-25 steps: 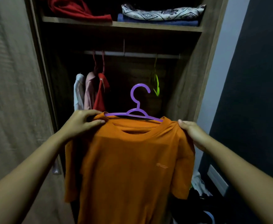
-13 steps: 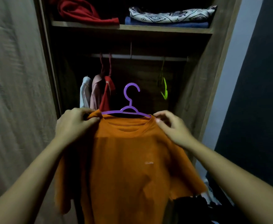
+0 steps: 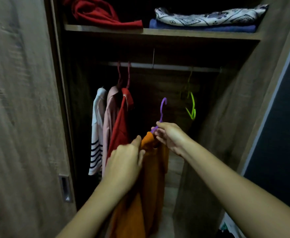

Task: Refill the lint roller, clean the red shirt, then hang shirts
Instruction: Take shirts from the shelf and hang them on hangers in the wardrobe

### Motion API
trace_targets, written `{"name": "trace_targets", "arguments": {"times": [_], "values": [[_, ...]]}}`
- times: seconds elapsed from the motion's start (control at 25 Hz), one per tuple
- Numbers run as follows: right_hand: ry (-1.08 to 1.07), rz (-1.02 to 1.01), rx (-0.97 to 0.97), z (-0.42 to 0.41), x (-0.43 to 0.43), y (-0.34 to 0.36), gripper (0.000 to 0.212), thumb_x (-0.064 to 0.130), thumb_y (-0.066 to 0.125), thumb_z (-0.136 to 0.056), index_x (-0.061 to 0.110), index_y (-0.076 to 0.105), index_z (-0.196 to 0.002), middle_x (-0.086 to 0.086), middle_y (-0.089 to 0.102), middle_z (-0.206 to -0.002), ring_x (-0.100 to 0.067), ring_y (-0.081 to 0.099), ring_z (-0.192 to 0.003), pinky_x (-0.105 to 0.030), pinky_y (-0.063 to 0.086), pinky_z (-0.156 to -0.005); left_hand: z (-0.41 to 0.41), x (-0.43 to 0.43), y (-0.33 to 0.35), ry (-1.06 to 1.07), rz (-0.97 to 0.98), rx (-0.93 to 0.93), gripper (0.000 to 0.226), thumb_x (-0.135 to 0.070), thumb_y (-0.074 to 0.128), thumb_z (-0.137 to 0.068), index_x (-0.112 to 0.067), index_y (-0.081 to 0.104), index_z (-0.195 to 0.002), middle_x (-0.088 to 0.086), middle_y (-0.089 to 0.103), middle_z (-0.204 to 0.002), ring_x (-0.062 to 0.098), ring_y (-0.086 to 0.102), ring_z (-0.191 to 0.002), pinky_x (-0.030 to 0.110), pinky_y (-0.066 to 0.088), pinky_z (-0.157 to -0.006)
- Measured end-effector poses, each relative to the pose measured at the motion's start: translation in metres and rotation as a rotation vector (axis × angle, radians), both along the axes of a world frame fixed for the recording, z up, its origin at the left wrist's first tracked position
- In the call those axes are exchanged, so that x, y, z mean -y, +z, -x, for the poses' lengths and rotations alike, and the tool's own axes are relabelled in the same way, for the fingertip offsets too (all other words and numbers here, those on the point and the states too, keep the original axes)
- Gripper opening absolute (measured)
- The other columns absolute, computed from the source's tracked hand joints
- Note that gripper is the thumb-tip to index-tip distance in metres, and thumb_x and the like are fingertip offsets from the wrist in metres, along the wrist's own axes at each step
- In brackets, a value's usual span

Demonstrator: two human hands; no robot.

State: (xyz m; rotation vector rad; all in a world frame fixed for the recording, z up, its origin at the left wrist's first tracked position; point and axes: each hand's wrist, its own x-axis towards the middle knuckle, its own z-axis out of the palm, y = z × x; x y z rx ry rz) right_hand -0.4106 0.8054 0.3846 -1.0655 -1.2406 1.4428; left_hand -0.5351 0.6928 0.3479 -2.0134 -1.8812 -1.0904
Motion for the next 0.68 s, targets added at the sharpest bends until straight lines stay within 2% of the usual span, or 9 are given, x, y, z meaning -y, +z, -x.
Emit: {"name": "trace_targets", "arguments": {"times": [0.08, 0.16, 0.24, 0.36, 0.44, 0.48, 0.52, 0.6, 0.68], "values": [[0.024, -0.138, 0.063, 0.005, -0.021, 0.016, 0.02, 0.016, 0.049, -0.095, 0.017, 0.055, -0.076, 0.004, 0.06, -0.062, 0.001, 0.055, -0.049, -0.013, 0.042, -0.055, -0.002, -0.012, -0.008, -0.199, -0.149, 0.149, 0.052, -0.036, 0.04, -0.093, -0.018, 0.035, -0.142, 0.005, 0.068, -0.112, 0.02, 0.065, -0.097, 0.023, 0.046, -0.083], [0.054, -0.266, 0.156, 0.011, -0.04, 0.032, 0.014, 0.011, 0.05, -0.094, 0.016, 0.058, -0.083, 0.006, 0.059, -0.06, 0.002, 0.056, -0.044, -0.009, 0.042, -0.048, -0.002, -0.031, -0.013, -0.347, -0.186, 0.226, 0.055, -0.036, 0.042, -0.092, -0.017, 0.032, -0.142, -0.006, 0.06, -0.119, 0.009, 0.06, -0.103, 0.005, 0.039, -0.085], [0.075, -0.34, 0.193, 0.017, -0.06, 0.047, 0.017, 0.006, 0.05, -0.093, 0.008, 0.059, -0.107, 0.003, 0.059, -0.072, 0.0, 0.059, -0.054, -0.01, 0.044, -0.051, 0.002, -0.054, -0.01, -0.468, -0.206, 0.301, 0.057, -0.034, 0.05, -0.091, -0.022, 0.027, -0.142, -0.007, 0.054, -0.13, 0.01, 0.053, -0.111, 0.007, 0.041, -0.086], [0.067, -0.378, 0.173, 0.022, -0.092, 0.069, 0.036, 0.002, 0.048, -0.093, 0.01, 0.047, -0.127, 0.001, 0.059, -0.084, -0.004, 0.058, -0.073, -0.016, 0.049, -0.068, 0.008, -0.093, 0.001, -0.532, -0.241, 0.449, 0.058, -0.021, 0.06, -0.089, -0.026, 0.03, -0.138, -0.014, 0.06, -0.118, 0.01, 0.054, -0.106, 0.019, 0.048, -0.079], [0.037, -0.398, 0.193, 0.027, -0.115, 0.081, 0.032, 0.0, 0.047, -0.093, 0.014, 0.05, -0.122, 0.001, 0.058, -0.085, -0.008, 0.056, -0.081, -0.022, 0.044, -0.082, 0.008, -0.119, 0.008, -0.543, -0.251, 0.49, 0.057, -0.018, 0.061, -0.088, -0.028, 0.031, -0.136, -0.017, 0.058, -0.118, 0.007, 0.06, -0.101, 0.017, 0.05, -0.079], [0.022, -0.399, 0.198, 0.029, -0.126, 0.085, 0.029, 0.0, 0.046, -0.093, 0.017, 0.053, -0.115, 0.001, 0.059, -0.085, -0.009, 0.055, -0.081, -0.022, 0.044, -0.082, 0.007, -0.131, 0.011, -0.549, -0.247, 0.498, 0.057, -0.017, 0.061, -0.088, -0.028, 0.031, -0.136, -0.013, 0.057, -0.122, 0.008, 0.06, -0.104, 0.015, 0.049, -0.083], [-0.003, -0.399, 0.201, 0.031, -0.137, 0.088, 0.025, 0.0, 0.045, -0.093, 0.016, 0.057, -0.108, 0.001, 0.059, -0.084, -0.009, 0.055, -0.08, -0.022, 0.044, -0.079, 0.006, -0.144, 0.013, -0.548, -0.247, 0.5, 0.057, -0.015, 0.06, -0.089, -0.026, 0.032, -0.136, -0.006, 0.059, -0.125, 0.01, 0.06, -0.106, 0.011, 0.048, -0.085], [-0.073, -0.386, 0.18, 0.032, -0.154, 0.093, 0.021, 0.001, 0.045, -0.093, 0.015, 0.061, -0.092, 0.001, 0.059, -0.081, -0.008, 0.055, -0.074, -0.021, 0.045, -0.069, 0.004, -0.166, 0.019, -0.54, -0.247, 0.503, 0.055, -0.012, 0.058, -0.089, -0.02, 0.036, -0.138, 0.009, 0.069, -0.113, 0.009, 0.061, -0.1, 0.0, 0.041, -0.077], [-0.13, -0.365, 0.169, 0.032, -0.169, 0.099, 0.023, 0.002, 0.045, -0.093, 0.017, 0.059, -0.081, -0.001, 0.06, -0.077, -0.01, 0.056, -0.071, -0.02, 0.044, -0.067, 0.003, -0.183, 0.027, -0.555, -0.228, 0.516, 0.053, -0.011, 0.057, -0.089, -0.016, 0.039, -0.139, -0.002, 0.071, -0.092, -0.004, 0.063, -0.08, -0.001, 0.039, -0.069]]}}
